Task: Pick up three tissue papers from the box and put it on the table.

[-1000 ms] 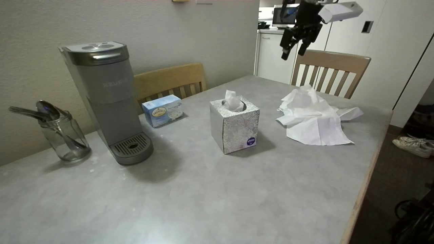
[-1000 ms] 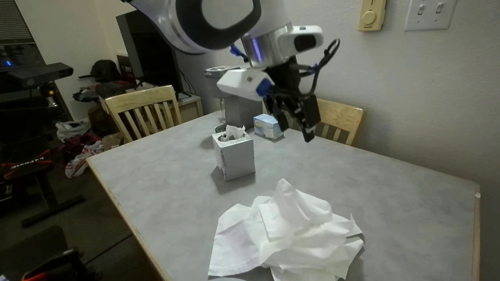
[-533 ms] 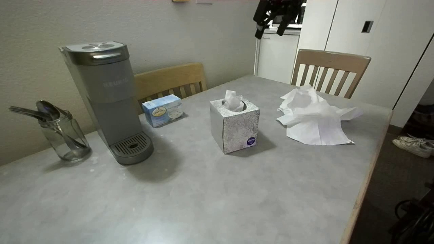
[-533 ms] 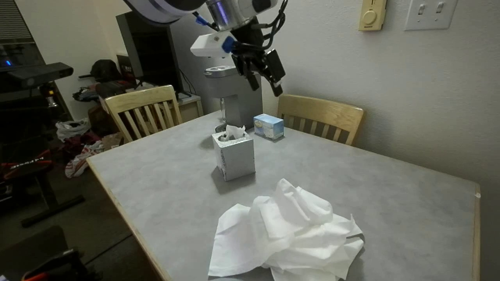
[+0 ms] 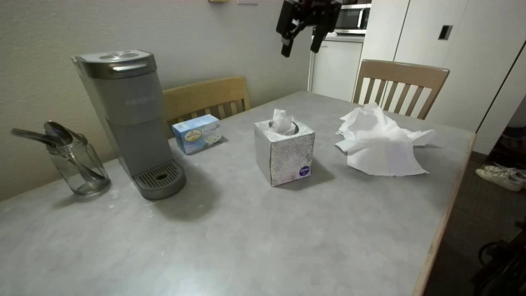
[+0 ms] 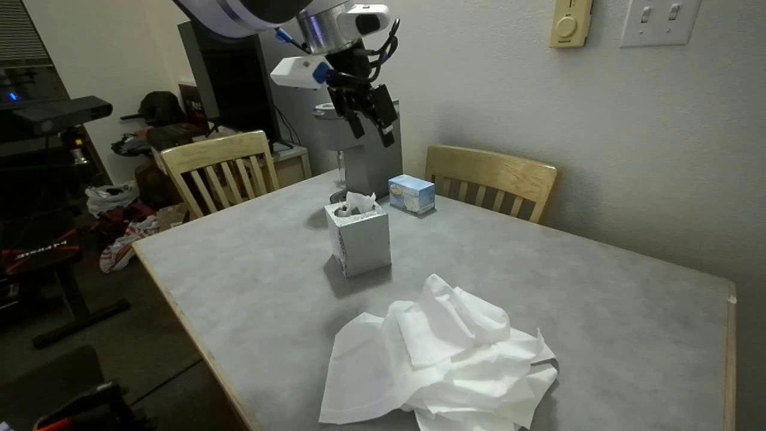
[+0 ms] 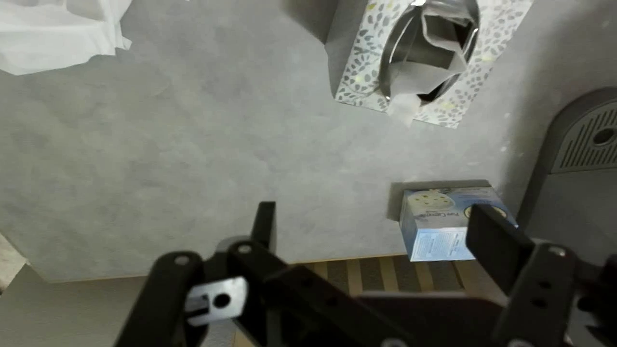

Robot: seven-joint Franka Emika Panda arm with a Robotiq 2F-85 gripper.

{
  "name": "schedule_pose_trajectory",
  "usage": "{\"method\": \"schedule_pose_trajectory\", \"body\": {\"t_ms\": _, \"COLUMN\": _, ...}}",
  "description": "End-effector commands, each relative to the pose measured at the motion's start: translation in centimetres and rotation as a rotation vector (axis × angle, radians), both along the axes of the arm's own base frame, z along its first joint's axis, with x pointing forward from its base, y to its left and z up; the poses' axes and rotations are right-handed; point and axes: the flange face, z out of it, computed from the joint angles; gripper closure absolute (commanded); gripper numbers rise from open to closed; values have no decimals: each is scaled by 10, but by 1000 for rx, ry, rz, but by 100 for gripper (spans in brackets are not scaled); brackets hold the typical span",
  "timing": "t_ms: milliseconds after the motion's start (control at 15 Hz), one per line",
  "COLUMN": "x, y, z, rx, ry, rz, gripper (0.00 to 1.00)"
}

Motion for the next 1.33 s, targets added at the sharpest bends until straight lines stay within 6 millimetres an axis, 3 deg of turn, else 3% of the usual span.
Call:
{"method": "schedule_pose_trajectory", "body": {"t_ms": 0, "x": 18, "y": 21, "z": -20, "rx": 12, "ry": 58, "rz": 12, "gripper": 0}}
{"method": "schedule_pose_trajectory", "body": {"t_ms": 333, "x": 32, "y": 47, "z": -62, "rx": 19, "ry": 132, "rz": 28, "gripper": 0}}
{"method": "schedule_pose_trajectory", "body": {"t_ms": 733, "x": 40, "y": 61, "z": -98, "rx": 17, "ry": 198, "rz": -31, "gripper": 0}}
{"method": "schedule_pose_trajectory", "body": {"t_ms": 1267, "x": 36, "y": 64, "z": -117, "rx": 2, "ry": 287, "rz": -179, "gripper": 0}}
